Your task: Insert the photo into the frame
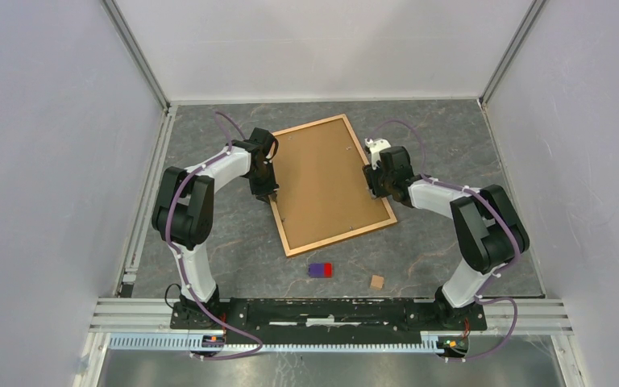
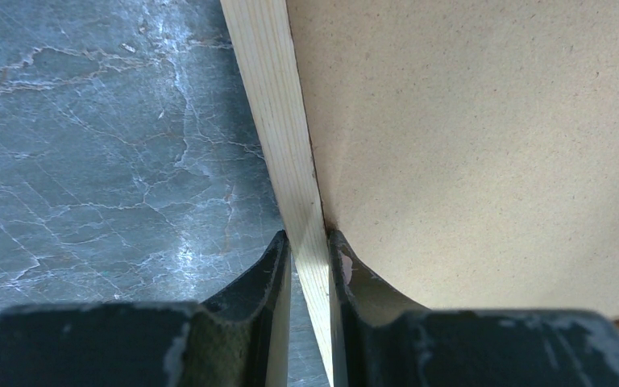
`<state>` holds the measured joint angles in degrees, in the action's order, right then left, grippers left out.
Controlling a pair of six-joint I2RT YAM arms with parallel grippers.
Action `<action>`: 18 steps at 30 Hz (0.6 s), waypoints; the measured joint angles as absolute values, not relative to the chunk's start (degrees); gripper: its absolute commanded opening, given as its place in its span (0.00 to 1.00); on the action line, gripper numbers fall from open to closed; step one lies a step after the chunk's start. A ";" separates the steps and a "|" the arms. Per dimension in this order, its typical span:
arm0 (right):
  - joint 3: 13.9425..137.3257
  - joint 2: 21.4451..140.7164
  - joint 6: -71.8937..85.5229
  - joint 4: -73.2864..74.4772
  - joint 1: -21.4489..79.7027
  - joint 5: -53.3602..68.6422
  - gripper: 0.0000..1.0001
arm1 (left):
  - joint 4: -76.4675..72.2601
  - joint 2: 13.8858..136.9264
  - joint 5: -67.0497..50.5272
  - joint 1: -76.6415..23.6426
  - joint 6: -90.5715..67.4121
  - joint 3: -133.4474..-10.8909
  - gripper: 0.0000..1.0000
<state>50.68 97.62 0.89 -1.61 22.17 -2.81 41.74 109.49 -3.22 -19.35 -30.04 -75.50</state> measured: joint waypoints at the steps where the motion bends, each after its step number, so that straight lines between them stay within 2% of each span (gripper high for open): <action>1: 50.48 97.47 0.67 -1.69 22.17 -2.57 0.53 | 41.74 109.49 -3.25 -19.35 -30.04 -75.50 0.02; 7: 50.33 97.36 0.16 -1.85 22.28 -0.78 0.53 | 41.74 109.49 -3.27 -19.33 -30.04 -75.50 0.02; 18: 51.35 98.54 0.16 -2.07 22.35 -1.74 0.46 | 41.74 109.49 -3.29 -19.31 -30.04 -75.50 0.02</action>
<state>51.35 98.54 0.16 -2.07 22.35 -1.74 41.74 109.49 -3.29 -19.31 -30.04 -75.50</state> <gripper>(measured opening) 0.481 0.258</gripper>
